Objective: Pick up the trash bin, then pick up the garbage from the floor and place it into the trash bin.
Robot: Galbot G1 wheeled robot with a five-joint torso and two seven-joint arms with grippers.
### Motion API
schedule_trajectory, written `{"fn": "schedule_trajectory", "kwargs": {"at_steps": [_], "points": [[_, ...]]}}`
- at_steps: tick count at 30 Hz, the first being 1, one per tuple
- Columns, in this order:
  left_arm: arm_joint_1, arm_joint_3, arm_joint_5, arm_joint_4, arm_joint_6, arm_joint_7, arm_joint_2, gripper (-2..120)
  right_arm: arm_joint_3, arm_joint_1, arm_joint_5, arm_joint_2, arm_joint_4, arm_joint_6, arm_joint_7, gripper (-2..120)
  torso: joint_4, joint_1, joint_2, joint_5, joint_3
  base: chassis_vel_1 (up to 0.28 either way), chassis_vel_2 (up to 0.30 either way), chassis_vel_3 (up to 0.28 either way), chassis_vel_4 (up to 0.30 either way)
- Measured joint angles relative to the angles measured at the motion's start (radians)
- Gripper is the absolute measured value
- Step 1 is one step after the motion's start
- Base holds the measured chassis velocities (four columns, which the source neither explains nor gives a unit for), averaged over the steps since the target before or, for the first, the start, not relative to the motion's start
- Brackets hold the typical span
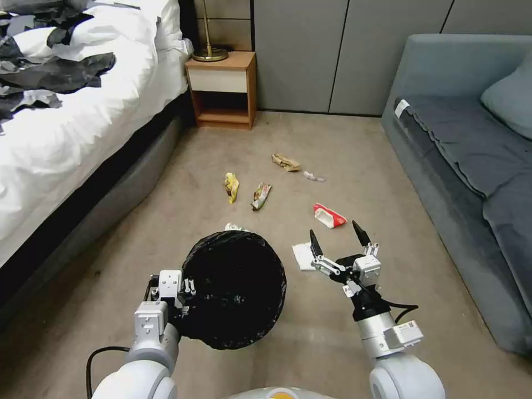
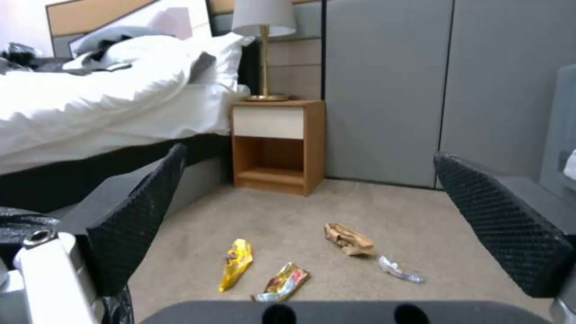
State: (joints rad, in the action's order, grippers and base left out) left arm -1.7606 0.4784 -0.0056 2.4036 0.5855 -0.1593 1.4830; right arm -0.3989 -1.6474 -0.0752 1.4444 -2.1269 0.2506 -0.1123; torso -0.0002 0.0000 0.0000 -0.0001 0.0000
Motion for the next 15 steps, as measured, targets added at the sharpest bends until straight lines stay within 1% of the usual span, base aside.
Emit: {"fn": "schedule_trajectory", "kwargs": {"at_steps": [1, 2, 3, 5, 8, 10, 15], "points": [[0.0, 0.002, 0.0, 0.0, 0.0, -0.001, 0.0, 1, 0.001, 0.003, 0.0, 0.0, 0.006, 0.005, -0.003, 99, 0.0003, 0.0, 0.0, 0.0008, 0.0, -0.283, 0.271, 0.288, -0.265], [0.001, 0.003, 0.0, -0.001, 0.0, -0.001, 0.0, 1, 0.001, 0.005, 0.001, 0.001, 0.01, 0.008, -0.007, 100, 0.0001, 0.0, 0.0, -0.0005, 0.0, -0.283, 0.267, 0.267, -0.265], [0.001, 0.003, -0.001, 0.0, 0.0, -0.001, 0.0, 1, 0.002, 0.006, 0.001, 0.001, 0.011, 0.01, -0.009, 100, 0.0002, 0.0, 0.0, 0.0003, 0.0, -0.234, 0.267, 0.267, -0.269], [0.002, 0.003, -0.001, 0.0, 0.0, -0.001, 0.0, 1, 0.003, 0.008, 0.001, 0.002, 0.011, 0.011, -0.01, 100, 0.0003, 0.0, 0.0, 0.0004, 0.0, -0.234, 0.244, 0.264, -0.269], [0.003, 0.004, -0.002, 0.001, 0.0, -0.001, 0.0, 1, 0.004, 0.011, 0.001, 0.002, 0.011, 0.013, -0.014, 100, 0.0, 0.0, 0.0, -0.0001, 0.0, -0.148, 0.167, 0.167, -0.132], [0.002, 0.004, -0.001, 0.001, 0.0, -0.001, 0.001, 1, 0.004, 0.015, 0.0, 0.001, 0.01, 0.018, -0.024, 100, 0.0002, 0.0, 0.0, 0.0, 0.0, -0.077, 0.061, 0.034, -0.062], [-0.003, 0.003, 0.0, 0.001, 0.0, -0.002, 0.002, 1, 0.005, 0.016, -0.001, 0.001, 0.017, 0.031, -0.029, 100, 0.0001, 0.0, 0.0, 0.0, 0.0, 0.03, -0.035, -0.03, 0.025]]}}
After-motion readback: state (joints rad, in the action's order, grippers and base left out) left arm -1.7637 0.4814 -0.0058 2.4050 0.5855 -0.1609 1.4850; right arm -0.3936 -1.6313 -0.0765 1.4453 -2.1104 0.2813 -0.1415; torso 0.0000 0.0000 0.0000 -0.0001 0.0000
